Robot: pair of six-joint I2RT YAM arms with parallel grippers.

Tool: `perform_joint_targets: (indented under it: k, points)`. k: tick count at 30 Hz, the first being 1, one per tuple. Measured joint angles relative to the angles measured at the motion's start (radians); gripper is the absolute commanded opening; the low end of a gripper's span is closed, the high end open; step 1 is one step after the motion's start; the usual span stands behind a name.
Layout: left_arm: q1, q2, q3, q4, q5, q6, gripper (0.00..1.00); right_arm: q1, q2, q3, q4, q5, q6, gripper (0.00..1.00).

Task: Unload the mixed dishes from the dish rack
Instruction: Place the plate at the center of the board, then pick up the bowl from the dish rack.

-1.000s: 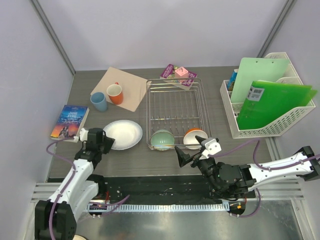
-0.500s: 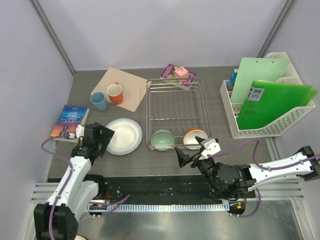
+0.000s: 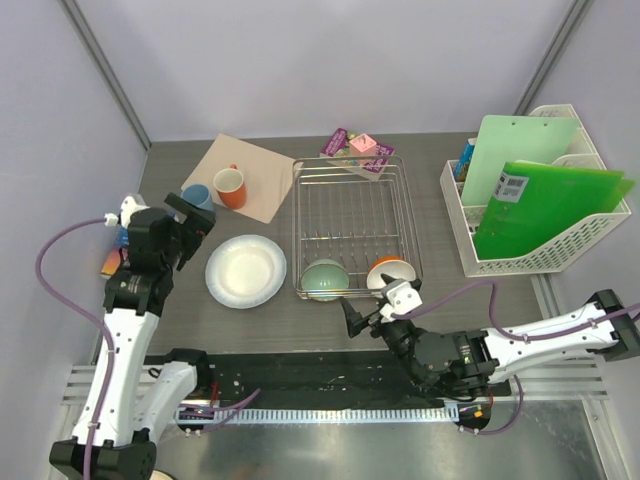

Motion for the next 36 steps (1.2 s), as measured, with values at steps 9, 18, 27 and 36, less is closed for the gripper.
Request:
perform_joint_targets:
  k: [9, 18, 27, 36]
  points:
    - [-0.143, 0.188, 0.061, -0.014, 0.131, 0.194, 1.00, -0.473, 0.237, 0.392, -0.417, -0.254, 0.191, 0.98]
    - [-0.232, 0.207, 0.154, -0.017, 0.133, 0.295, 1.00, -0.647, 0.393, 0.454, -0.580, -0.543, 0.091, 0.89]
    - [-0.232, 0.169, 0.117, 0.002, 0.153, 0.332, 1.00, -0.647, 0.401, 0.422, -0.544, -0.758, 0.036, 0.74]
    - [-0.232, 0.167, 0.054, 0.025, 0.194, 0.334, 1.00, -0.652, 0.499, 0.340, -0.466, -0.854, 0.072, 0.71]
